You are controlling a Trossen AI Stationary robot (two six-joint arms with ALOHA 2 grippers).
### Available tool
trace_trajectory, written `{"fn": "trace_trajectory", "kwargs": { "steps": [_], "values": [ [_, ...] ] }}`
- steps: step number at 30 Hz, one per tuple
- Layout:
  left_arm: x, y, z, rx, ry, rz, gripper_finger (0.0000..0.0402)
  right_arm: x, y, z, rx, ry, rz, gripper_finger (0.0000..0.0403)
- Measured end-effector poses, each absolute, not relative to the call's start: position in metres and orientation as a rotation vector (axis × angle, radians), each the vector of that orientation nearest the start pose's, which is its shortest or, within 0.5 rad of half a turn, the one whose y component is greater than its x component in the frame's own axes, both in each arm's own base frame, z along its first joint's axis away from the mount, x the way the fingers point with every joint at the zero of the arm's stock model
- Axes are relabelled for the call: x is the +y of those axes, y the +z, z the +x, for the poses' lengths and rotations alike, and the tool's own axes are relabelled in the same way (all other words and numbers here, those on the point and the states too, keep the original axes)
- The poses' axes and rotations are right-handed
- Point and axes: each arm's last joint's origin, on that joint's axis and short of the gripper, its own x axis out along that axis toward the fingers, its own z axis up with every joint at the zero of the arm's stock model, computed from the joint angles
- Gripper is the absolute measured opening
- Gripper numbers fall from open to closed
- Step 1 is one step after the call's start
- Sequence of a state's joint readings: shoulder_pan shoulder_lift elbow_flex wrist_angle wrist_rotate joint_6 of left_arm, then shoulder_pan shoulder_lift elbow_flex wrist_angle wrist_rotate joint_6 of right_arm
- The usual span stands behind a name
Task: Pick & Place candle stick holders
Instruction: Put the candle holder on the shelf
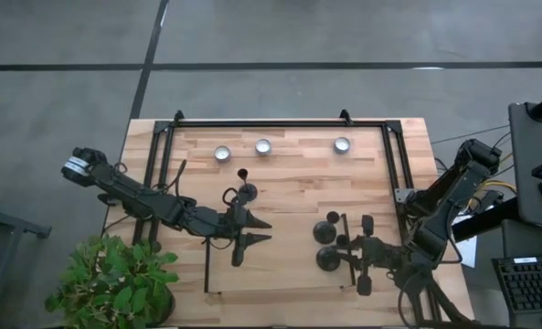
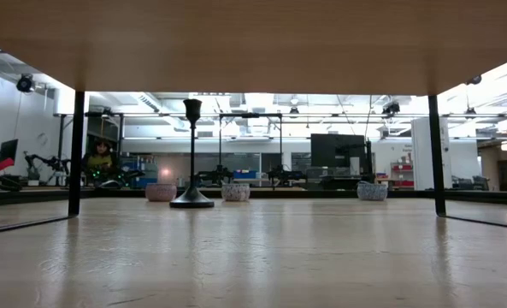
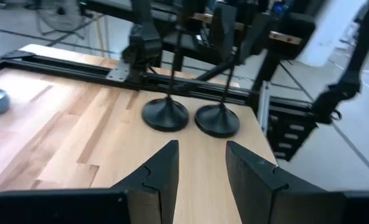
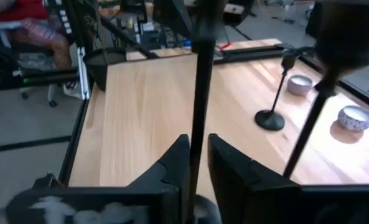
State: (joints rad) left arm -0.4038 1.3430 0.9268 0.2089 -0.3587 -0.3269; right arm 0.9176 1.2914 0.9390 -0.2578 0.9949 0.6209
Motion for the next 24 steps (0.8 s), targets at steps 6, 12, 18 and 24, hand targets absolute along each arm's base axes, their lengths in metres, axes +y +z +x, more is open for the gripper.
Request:
{"fn": "trace_trajectory", "kwargs": {
  "steps": [6,12,18,24],
  "values": [
    [-0.107,0.297,0.281,0.185,0.052,-0.263,0.0129,0.196,0.282,0.181,0.293,-0.193,0.109,0.0117],
    [-0.1,0.295,0.279,0.197,0.178,-0.297,0.0147,0.197,0.293,0.176,0.278,-0.161,0.1,0.017],
    [-0.08,0.293,0.27,0.262,0.353,-0.28,0.0197,0.204,0.304,0.165,0.256,-0.118,0.095,0.0195],
    [-0.047,0.294,0.26,0.368,0.516,-0.269,0.0248,0.207,0.304,0.16,0.246,-0.116,0.086,0.0194]
  ]
}}
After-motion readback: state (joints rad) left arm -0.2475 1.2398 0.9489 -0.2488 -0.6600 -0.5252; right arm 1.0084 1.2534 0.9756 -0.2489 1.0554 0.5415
